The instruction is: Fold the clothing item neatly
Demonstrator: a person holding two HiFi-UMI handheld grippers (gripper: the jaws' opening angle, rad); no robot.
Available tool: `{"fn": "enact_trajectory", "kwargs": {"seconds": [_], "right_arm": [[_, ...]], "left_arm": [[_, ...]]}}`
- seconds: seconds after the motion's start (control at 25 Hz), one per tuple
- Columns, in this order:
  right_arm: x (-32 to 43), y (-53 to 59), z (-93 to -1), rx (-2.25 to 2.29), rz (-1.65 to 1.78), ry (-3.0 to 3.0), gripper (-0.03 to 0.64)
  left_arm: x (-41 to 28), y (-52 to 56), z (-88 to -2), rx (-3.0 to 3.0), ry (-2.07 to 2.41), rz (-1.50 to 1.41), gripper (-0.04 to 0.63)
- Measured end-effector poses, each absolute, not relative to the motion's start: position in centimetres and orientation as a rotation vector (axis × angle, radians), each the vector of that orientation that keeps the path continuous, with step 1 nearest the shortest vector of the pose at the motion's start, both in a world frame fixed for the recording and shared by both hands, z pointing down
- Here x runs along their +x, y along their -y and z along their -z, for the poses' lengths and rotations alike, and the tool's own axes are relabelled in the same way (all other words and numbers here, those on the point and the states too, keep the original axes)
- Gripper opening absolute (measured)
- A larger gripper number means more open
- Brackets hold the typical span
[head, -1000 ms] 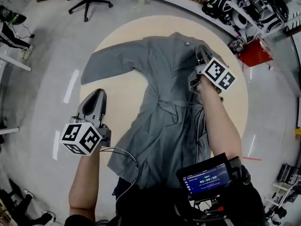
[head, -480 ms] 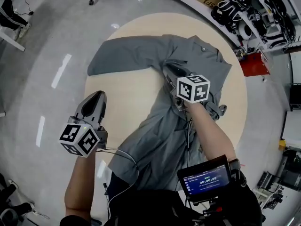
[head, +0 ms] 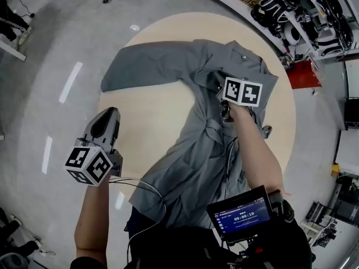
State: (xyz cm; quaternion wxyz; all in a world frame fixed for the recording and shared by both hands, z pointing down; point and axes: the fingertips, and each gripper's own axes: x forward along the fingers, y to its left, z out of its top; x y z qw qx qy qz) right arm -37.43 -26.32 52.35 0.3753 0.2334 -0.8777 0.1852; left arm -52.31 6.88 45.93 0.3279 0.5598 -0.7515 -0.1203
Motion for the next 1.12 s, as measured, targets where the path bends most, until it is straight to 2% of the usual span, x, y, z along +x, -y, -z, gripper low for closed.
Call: {"fn": "enact_trajectory", "kwargs": {"seconds": [0.2,0.32,0.52,0.56,0.6,0.64,0.8,1.12], "right_arm": [[-42.7,29.6,-48.2,0.614,-0.425,2.435,0.075],[-43.2,27.2,-45.0,0.564,-0.356,2.509,0.075],[-39.5,22.4,-43.5,0.568,-0.416,2.541,0.075],[-38.3,21.6,-43.3,0.57,-0.435,2.547,0.074],[-37.1,20.6,-43.1,0.567,-0.451,2.551,0.074],[-35.8,19.5,-42.8,0.561,-0.459,2.551,0.074],[-31.3,16.8,-40.5,0.561,-0.433,2.542,0.075],[-26.7,14.7,-39.3,0.652,-0.424,2.522,0.074]], "left_arm": [[-53.1,-6.0,-46.9,1.394,1.998,0.315,0.021],[-55.9,-7.4,-47.0,1.293,2.001,0.358,0.021],[-60.4,-8.7,-50.1,1.164,1.92,0.519,0.04],[-60.5,-8.4,-50.8,1.154,1.888,0.523,0.078],[-60.4,-8.0,-51.5,1.142,1.859,0.51,0.161],[-60.4,-7.7,-52.2,1.126,1.842,0.48,0.174],[-60.8,-7.3,-54.5,1.082,1.84,0.288,0.201],[-61.6,-6.6,-55.8,1.102,1.751,0.241,0.202]]}}
